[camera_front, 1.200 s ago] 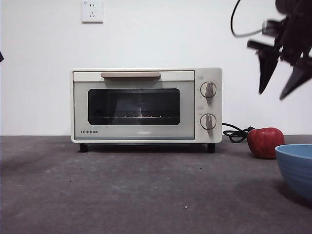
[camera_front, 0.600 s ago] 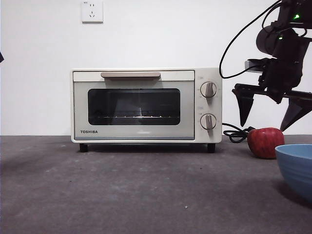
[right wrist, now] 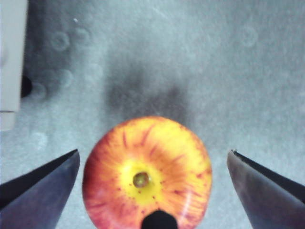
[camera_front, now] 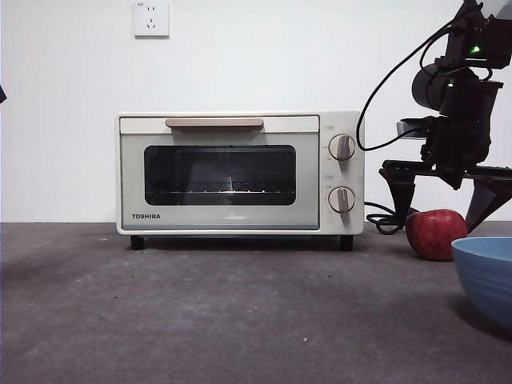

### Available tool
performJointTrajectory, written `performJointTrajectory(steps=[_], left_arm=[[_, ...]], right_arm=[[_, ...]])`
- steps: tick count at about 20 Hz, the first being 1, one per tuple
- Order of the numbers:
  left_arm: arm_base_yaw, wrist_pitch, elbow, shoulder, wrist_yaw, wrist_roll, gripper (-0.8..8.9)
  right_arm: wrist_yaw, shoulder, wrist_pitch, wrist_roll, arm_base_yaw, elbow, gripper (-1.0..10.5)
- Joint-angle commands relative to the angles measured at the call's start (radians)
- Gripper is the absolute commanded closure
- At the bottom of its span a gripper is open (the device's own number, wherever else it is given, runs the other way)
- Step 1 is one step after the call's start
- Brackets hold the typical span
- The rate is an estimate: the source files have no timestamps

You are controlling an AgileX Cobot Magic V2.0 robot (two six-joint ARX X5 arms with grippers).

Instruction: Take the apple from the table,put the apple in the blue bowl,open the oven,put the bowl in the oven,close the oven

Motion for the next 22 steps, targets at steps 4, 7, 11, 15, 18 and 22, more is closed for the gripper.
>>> performJointTrajectory(steps=[4, 7, 11, 15, 18, 22], left_arm=[[-0.001, 0.002, 0.000, 0.002, 0.003, 0.019, 8.18], [-0.001, 0.000, 0.000, 0.002, 0.003, 0.019, 8.18], [-0.001, 0.000, 0.000, 0.002, 0.003, 0.035, 8.18], [-0.001, 0.002, 0.000, 0.002, 0.003, 0.037, 8.18], [-0.001, 0.005, 0.000, 0.002, -0.003, 0.037, 8.17], [-0.001, 0.006, 0.000, 0.002, -0.004, 0.037, 8.18]], right_arm=[[-0.015, 0.025, -0.054, 0.012, 0.001, 0.001, 9.7], [-0.016, 0.010, -0.068, 0.024, 0.001, 0.005, 9.6], [-0.020, -0.086, -0.157, 0.022, 0.007, 0.007, 9.6], [-0.077, -0.226, -0.309, -0.018, 0.026, 0.007, 9.6], [-0.086, -0.323, -0.418, -0.066, 0.066, 0.006, 9.6], [-0.085, -0.441, -0.503, -0.097, 0.153, -0.035, 9.6]])
